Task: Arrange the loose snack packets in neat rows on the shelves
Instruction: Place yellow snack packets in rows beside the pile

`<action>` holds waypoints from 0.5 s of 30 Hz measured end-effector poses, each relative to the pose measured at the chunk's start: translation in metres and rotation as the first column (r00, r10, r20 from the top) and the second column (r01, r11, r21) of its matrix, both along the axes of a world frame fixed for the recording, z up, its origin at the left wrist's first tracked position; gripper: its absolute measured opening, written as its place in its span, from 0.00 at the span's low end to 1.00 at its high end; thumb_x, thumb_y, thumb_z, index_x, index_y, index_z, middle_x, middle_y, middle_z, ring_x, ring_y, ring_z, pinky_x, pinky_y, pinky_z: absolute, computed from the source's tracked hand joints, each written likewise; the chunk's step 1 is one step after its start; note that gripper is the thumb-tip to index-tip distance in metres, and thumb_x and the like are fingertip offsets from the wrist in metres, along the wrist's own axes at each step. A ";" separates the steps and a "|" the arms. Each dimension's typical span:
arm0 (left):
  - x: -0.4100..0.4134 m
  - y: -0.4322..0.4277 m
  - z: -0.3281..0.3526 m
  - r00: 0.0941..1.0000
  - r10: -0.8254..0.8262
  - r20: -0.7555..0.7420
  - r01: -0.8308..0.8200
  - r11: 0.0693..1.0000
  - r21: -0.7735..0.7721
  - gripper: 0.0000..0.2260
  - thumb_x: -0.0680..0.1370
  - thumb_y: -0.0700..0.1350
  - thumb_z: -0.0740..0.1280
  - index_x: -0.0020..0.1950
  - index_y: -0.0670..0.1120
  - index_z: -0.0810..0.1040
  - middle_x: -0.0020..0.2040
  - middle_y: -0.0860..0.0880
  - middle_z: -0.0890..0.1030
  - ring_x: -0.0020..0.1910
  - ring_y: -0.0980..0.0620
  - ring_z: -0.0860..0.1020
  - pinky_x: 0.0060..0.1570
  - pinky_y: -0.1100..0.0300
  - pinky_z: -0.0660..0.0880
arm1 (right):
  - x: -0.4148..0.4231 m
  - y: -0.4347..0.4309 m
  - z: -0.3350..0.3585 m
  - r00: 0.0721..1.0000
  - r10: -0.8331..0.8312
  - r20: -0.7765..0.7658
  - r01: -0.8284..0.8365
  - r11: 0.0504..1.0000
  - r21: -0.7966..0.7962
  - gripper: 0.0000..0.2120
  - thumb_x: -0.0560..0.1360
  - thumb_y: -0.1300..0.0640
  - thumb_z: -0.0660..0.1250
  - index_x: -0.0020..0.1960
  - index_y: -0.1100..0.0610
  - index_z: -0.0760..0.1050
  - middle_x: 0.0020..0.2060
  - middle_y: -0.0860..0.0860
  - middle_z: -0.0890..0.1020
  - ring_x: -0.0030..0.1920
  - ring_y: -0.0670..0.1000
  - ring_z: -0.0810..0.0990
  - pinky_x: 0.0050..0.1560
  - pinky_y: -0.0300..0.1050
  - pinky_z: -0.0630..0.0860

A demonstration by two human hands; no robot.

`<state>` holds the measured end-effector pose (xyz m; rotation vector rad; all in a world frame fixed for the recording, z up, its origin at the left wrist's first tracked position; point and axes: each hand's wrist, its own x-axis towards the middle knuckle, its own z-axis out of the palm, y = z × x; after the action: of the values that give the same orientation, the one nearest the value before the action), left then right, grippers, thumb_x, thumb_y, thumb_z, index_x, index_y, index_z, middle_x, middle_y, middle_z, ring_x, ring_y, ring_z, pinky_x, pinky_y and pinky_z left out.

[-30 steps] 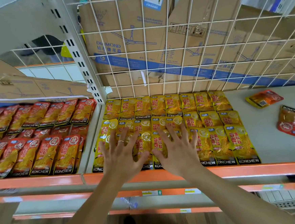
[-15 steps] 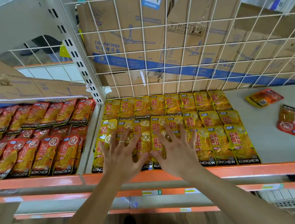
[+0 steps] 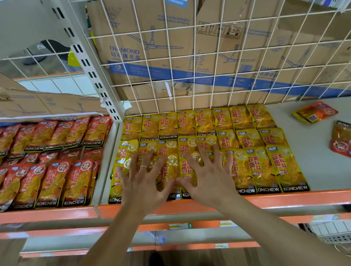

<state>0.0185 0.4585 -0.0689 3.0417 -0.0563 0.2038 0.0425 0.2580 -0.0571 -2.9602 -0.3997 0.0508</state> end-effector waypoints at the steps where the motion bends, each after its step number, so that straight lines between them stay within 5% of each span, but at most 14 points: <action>1: 0.000 0.000 0.000 1.000 0.002 -0.007 -0.002 1.000 0.009 0.31 0.74 0.74 0.51 0.75 0.66 0.64 0.78 0.55 0.65 0.78 0.40 0.58 0.65 0.24 0.58 | 0.000 0.000 0.000 1.000 0.001 0.005 -0.001 1.000 0.001 0.38 0.72 0.24 0.41 0.79 0.38 0.51 0.80 0.52 0.52 0.78 0.67 0.48 0.71 0.76 0.42; 15: -0.004 0.000 0.008 0.999 -0.031 0.039 0.033 0.998 -0.058 0.32 0.76 0.73 0.51 0.76 0.61 0.67 0.79 0.55 0.62 0.79 0.42 0.59 0.68 0.25 0.57 | -0.003 -0.002 0.009 0.999 0.036 0.016 -0.037 0.997 0.067 0.39 0.73 0.24 0.42 0.79 0.40 0.53 0.81 0.50 0.52 0.79 0.65 0.45 0.72 0.75 0.42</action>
<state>0.0143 0.4581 -0.0606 2.9766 -0.0998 0.2568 0.0395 0.2558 -0.0485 -2.8892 -0.4486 0.0200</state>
